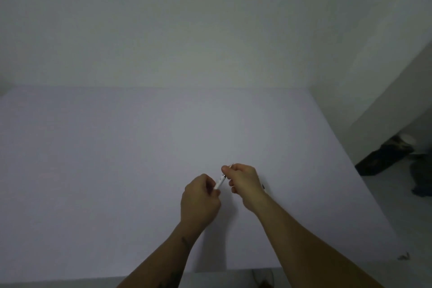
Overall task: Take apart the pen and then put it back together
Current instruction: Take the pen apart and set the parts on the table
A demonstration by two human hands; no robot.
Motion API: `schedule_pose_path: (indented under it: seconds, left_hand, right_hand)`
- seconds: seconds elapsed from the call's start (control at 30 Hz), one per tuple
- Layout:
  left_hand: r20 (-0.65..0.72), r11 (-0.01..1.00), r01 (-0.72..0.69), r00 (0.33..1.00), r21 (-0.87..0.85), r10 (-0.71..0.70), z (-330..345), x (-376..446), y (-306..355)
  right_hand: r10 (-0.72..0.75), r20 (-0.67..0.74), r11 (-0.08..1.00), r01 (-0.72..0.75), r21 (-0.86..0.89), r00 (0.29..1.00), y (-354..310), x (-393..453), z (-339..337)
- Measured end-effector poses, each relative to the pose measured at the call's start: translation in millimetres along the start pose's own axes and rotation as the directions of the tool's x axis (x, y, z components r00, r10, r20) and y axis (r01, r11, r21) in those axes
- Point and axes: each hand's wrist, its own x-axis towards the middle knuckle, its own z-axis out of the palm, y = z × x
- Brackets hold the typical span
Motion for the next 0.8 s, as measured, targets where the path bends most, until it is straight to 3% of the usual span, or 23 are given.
schedule_pose_path:
  seconds: [0.17, 0.37, 0.6, 0.8]
  left_hand:
    - [0.026, 0.997, -0.071, 0.997, -0.014, 0.071, -4.6, -2.7, 9.1]
    - [0.072, 0.993, -0.115, 0.991, 0.031, 0.113, -11.3, -11.2, 10.0]
    - [0.077, 0.984, -0.168, 0.984, 0.064, 0.163, -18.1, -13.9, 17.9]
    - [0.067, 0.982, -0.18, 0.982, 0.065, 0.175, -24.1, -12.8, 17.4]
  right_hand:
    - [0.033, -0.045, 0.985, -0.025, 0.172, 0.998, -9.1, -12.4, -4.3]
    - [0.065, 0.066, 0.985, -0.075, 0.159, 0.996, -8.2, -27.0, -20.2]
    - [0.09, -0.086, 0.978, -0.072, 0.194, 0.992, -5.0, -31.2, -18.5]
    - [0.041, 0.003, 0.959, -0.04, 0.279, 0.999, -5.4, -38.6, -10.7]
